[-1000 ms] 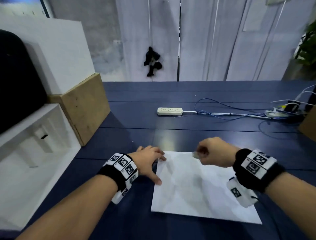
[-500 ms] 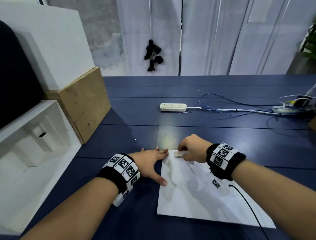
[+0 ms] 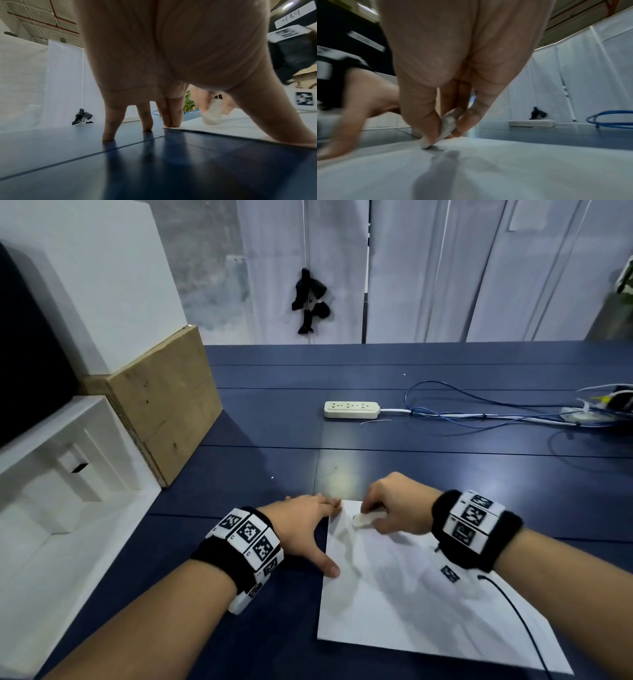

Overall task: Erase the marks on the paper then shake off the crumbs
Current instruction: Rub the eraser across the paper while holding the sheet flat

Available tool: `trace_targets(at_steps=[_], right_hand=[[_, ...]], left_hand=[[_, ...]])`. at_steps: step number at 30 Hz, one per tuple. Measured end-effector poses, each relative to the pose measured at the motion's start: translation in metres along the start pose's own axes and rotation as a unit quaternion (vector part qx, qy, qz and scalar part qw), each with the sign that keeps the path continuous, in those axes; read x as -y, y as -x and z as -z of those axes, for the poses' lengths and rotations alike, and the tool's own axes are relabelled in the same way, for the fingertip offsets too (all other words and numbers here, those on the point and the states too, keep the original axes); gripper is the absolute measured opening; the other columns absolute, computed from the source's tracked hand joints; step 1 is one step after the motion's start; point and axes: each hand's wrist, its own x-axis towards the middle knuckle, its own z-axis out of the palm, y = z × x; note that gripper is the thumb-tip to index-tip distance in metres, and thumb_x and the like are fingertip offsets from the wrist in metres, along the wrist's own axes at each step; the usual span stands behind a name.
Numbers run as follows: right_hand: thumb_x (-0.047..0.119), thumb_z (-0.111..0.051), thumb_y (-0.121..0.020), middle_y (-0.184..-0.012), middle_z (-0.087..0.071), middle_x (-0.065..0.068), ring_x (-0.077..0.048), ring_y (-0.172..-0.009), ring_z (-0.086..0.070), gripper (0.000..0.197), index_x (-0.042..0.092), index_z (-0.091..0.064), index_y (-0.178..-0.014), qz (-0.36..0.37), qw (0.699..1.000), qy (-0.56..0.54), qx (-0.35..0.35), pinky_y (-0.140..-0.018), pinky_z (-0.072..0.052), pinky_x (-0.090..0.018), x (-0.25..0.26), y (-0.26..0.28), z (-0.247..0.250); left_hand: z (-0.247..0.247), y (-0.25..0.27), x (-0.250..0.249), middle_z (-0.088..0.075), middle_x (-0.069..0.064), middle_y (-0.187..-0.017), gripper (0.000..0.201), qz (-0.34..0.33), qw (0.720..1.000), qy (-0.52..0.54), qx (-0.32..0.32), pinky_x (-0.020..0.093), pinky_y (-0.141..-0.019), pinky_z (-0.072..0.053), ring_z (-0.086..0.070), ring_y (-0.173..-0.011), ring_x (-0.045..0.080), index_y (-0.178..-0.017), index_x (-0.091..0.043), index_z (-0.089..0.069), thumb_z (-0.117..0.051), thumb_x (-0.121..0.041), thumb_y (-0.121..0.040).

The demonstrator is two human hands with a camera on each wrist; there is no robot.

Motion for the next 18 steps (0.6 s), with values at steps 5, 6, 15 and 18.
trace_targets(at_steps=[5,6,15,18], right_hand=[[0.021,-0.068,-0.071,-0.100,-0.069,0.005,-0.014,-0.087,-0.060,0.035,0.022,-0.074,-0.106,0.058,0.997,-0.001,0.050,-0.080,-0.048,-0.024,0.011,0.018,-0.006],[0.021,-0.069,-0.073,-0.102,-0.070,0.002,-0.017,-0.092,-0.061,0.035,0.020,-0.073,-0.108,0.037,0.999,0.004,0.029,-0.081,-0.048,-0.024,0.008,0.010,-0.003],[0.019,-0.071,-0.072,-0.099,-0.070,0.000,-0.018,-0.087,-0.061,0.033,0.019,-0.075,-0.104,0.061,0.996,0.001,0.060,-0.079,-0.048,-0.026,0.015,0.025,-0.007],[0.021,-0.072,-0.072,-0.099,-0.073,-0.001,-0.020,-0.089,-0.065,0.032,0.019,-0.075,-0.104,0.010,1.000,-0.003,0.025,-0.081,-0.052,-0.029,0.009,0.007,0.001]], left_hand=[[0.004,0.000,-0.004,-0.029,-0.016,-0.154,0.118,0.002,1.000,-0.015,-0.008,0.047,-0.113,-0.036,-0.032,-0.139,0.012,-0.151,-0.025,-0.033,-0.079,-0.075,-0.054],[0.006,0.000,-0.005,-0.033,-0.016,-0.150,0.116,0.002,1.000,-0.017,-0.010,0.046,-0.110,-0.039,-0.035,-0.136,0.013,-0.149,-0.025,-0.036,-0.079,-0.075,-0.053],[0.006,-0.003,-0.004,-0.037,-0.015,-0.143,0.119,-0.003,1.000,-0.020,-0.011,0.043,-0.107,-0.042,-0.037,-0.129,0.014,-0.147,-0.023,-0.037,-0.077,-0.078,-0.051],[0.009,-0.002,-0.006,-0.039,-0.015,-0.139,0.118,-0.005,1.000,-0.022,-0.006,0.041,-0.106,-0.042,-0.038,-0.125,0.012,-0.147,-0.022,-0.036,-0.078,-0.077,-0.052]])
